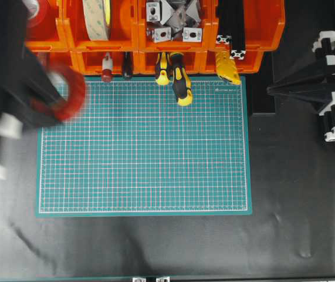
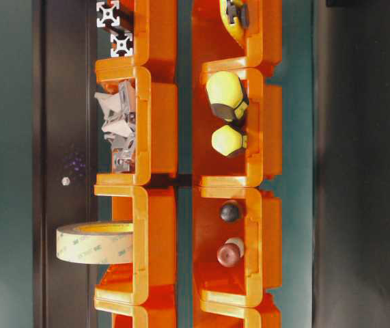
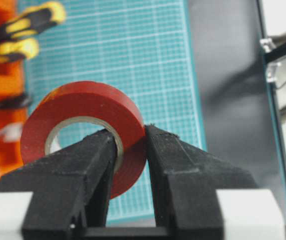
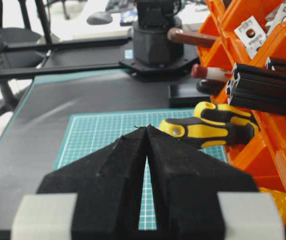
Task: Pick vinyl tape from container rack with left arm.
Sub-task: 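Lift the red tape out of the bin and carry it over the mat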
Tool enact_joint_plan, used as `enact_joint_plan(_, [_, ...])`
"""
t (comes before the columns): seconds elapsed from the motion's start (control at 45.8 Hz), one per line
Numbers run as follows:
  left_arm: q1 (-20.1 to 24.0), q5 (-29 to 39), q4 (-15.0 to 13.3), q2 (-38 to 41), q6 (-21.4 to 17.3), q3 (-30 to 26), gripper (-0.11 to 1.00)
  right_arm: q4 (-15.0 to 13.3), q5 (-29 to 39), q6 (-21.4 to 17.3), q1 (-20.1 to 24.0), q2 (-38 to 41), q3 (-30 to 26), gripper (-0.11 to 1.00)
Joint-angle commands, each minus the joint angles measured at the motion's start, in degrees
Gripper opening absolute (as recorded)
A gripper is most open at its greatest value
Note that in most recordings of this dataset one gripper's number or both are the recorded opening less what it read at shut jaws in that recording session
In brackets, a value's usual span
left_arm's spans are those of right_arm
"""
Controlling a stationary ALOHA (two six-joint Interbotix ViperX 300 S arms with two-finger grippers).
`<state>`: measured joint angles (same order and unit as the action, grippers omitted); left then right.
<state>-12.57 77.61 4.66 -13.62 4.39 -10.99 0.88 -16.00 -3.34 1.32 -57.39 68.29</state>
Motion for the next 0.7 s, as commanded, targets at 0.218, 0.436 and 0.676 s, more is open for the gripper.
enact_joint_plan(0.218, [-2.1, -16.0, 0.1, 6.3, 0.1, 14.4, 0.18, 0.2, 2.5, -0.2, 0.0, -1.3, -2.5, 0.0])
enact_joint_plan(0.436, [-2.4, -21.6, 0.1, 12.8, -0.3, 18.8, 0.18, 0.1, 4.2, -0.3, 0.0, -2.5, -2.9, 0.0])
enact_joint_plan(0.676, [-2.0, -26.3, 0.1, 20.1, -0.8, 20.4, 0.18, 0.1, 4.2, -0.3, 0.1, -2.7, -3.0, 0.0])
